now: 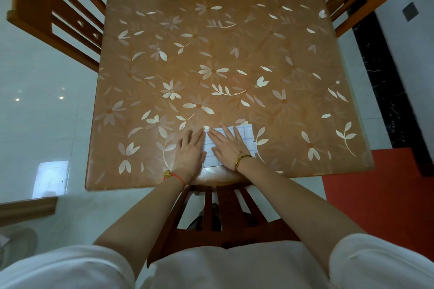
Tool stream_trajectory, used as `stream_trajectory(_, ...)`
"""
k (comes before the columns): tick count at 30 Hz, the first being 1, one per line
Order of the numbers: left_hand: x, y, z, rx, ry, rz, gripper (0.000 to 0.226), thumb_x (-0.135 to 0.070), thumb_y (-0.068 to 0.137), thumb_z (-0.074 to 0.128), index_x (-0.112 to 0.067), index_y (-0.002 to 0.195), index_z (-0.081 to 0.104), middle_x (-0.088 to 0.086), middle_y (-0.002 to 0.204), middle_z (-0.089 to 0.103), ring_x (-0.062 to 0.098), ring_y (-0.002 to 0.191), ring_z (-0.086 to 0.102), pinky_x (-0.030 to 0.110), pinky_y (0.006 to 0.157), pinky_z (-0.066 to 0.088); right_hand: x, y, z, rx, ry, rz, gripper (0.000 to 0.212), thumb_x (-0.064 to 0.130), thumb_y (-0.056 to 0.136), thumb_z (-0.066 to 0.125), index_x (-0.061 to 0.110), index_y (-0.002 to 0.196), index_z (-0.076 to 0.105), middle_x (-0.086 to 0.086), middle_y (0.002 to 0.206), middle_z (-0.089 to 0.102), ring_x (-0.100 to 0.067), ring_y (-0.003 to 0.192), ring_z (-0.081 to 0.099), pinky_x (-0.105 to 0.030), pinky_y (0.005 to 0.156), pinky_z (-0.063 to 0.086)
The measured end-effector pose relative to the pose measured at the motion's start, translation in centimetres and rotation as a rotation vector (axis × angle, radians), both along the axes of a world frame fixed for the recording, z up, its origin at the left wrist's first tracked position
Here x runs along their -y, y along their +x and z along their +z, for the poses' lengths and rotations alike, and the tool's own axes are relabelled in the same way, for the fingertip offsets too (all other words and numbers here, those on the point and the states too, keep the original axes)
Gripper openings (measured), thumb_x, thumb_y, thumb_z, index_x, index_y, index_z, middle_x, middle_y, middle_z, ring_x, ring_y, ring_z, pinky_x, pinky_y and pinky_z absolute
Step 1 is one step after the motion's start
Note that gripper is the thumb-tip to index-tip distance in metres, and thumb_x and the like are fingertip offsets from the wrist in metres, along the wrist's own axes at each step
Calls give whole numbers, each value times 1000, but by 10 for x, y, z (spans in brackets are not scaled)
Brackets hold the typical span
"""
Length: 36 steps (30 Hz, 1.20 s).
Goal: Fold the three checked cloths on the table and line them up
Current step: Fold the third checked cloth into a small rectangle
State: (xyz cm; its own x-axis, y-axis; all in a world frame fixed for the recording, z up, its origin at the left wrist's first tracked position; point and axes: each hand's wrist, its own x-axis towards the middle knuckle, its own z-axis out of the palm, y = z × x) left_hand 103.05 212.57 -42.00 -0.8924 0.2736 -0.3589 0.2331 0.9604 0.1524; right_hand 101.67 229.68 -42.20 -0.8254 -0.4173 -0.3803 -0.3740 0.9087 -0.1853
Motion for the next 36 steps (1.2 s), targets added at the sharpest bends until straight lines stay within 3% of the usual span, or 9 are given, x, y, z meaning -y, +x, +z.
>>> stream_trajectory(6,7,-1,-3,46,-26,-40,66,-37,102,41,-18,158,12,-5,165,4,29,151,4,53,120,16,-1,-3,-1,62,-4,-10,56,38,103,21,25,156,6,14,162,4,-22,150,-6,-52,120,-2)
stream_trajectory(10,11,4,-3,-65,221,75,63,-30,97,53,-13,153,31,3,160,27,30,146,23,51,117,26,-3,-1,0,123,-51,-42,57,38,103,23,27,156,6,16,162,1,-22,150,-7,-54,120,0)
stream_trajectory(14,16,-4,2,-191,436,432,40,-20,94,48,-20,133,54,3,123,63,26,115,54,41,94,48,-10,-3,-2,125,-110,-39,56,37,103,26,27,155,10,15,162,1,-21,150,-6,-51,121,2)
stream_trajectory(17,8,-18,18,12,582,677,34,-17,95,47,-23,126,58,-4,96,72,13,89,61,25,79,46,-17,-4,-3,99,-134,-21,57,36,102,29,25,155,12,11,163,5,-21,150,-3,-48,121,4)
stream_trajectory(19,1,-28,19,154,677,772,30,-8,95,48,-17,122,60,-1,87,68,16,84,63,20,76,46,-20,-4,-3,82,-142,-20,57,35,102,31,24,155,12,9,163,7,-21,150,-1,-47,121,7)
stream_trajectory(22,-5,-36,17,249,753,855,31,-7,94,52,-9,123,61,4,94,69,25,96,67,33,92,53,-24,-5,-2,75,-147,-5,58,35,101,34,23,155,14,7,163,10,-21,150,2,-46,121,10)
stream_trajectory(25,-8,-39,18,226,674,873,23,-9,94,50,-14,112,63,-1,99,65,18,92,61,24,85,47,-27,-7,-1,72,-167,-6,59,34,100,37,22,154,17,4,162,13,-22,150,6,-45,121,13)
stream_trajectory(30,-4,-42,2,311,786,972,21,-7,87,56,-27,88,63,13,99,72,31,96,69,45,94,54,-30,-8,-2,59,-177,15,63,35,98,43,20,154,19,3,161,17,-23,149,9,-43,120,15)
stream_trajectory(36,-10,-40,16,317,867,1053,20,-3,88,56,-21,93,66,14,97,72,31,95,70,43,91,57,-32,-9,-4,59,-171,23,68,32,94,49,19,154,20,2,161,18,-27,147,15,-45,119,19)
